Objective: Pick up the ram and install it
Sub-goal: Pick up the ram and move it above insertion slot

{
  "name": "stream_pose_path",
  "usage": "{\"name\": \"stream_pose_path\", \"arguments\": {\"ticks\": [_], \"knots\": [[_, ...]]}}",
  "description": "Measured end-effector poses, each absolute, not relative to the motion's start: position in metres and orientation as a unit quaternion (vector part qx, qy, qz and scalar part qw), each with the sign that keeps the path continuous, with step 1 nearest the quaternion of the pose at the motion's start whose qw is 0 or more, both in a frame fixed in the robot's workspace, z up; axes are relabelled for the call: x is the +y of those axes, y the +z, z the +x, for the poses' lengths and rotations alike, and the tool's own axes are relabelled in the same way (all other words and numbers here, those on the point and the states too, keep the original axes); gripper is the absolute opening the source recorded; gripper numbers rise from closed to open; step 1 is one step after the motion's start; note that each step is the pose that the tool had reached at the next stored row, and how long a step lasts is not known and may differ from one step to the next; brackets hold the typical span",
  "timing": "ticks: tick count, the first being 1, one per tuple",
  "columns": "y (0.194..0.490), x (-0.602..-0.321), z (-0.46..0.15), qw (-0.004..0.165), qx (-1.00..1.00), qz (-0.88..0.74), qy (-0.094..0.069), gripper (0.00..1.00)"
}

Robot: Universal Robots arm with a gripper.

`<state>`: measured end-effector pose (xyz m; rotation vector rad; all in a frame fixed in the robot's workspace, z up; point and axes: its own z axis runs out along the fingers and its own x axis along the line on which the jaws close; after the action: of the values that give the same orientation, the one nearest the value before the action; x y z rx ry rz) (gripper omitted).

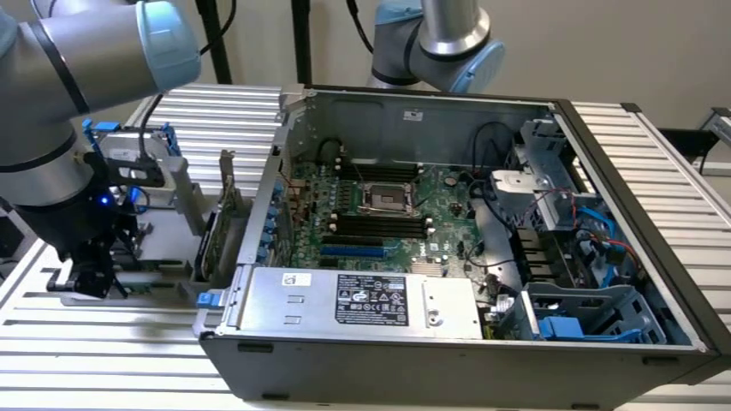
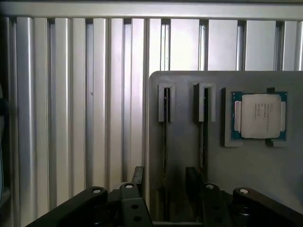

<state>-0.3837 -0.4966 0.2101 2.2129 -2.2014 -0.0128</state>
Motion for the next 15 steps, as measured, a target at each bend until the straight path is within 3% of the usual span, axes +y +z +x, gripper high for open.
{"name": "stream_pose_path", "arguments": {"ticks": [11, 15], "knots": [[0.195, -0.497, -0.384, 0.012, -0.705, 0.710, -0.007, 0.48], [0.195, -0.497, -0.384, 0.014, -0.705, 0.709, -0.009, 0.39]]}}
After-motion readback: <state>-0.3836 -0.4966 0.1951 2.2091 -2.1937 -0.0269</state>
